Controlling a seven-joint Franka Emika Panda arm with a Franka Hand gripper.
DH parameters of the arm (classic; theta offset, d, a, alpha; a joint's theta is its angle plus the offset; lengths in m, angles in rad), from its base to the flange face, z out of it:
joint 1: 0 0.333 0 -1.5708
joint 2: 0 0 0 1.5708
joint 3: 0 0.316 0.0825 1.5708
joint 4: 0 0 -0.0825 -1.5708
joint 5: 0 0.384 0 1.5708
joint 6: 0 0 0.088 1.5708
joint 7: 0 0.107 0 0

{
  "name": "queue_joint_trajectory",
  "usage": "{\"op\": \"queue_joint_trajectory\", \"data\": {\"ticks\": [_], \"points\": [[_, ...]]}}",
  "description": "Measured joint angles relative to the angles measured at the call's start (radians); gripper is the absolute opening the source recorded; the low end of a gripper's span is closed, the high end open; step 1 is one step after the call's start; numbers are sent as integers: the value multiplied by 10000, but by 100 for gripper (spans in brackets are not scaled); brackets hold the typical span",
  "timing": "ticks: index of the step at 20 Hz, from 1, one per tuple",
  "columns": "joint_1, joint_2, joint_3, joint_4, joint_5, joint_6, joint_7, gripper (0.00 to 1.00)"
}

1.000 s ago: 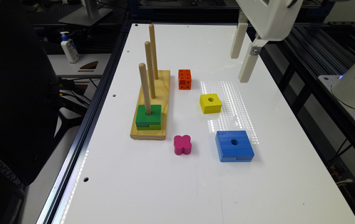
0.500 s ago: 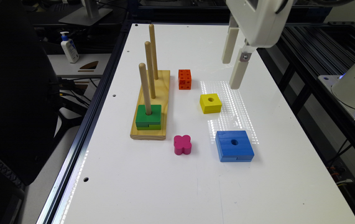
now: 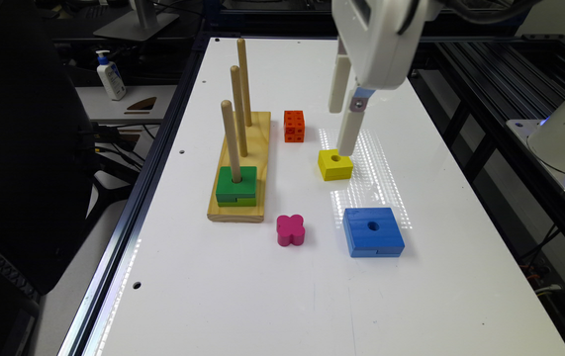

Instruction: Pick up pink flower.

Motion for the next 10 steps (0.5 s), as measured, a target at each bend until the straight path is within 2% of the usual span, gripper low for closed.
{"op": "queue_joint_trajectory", "data": {"ticks": [6, 8, 10], "points": [[1, 638, 363, 718, -2, -11, 361, 100], [1, 763, 437, 845, -6, -12, 444, 100], [0, 820, 449, 901, -6, -12, 456, 100]]}}
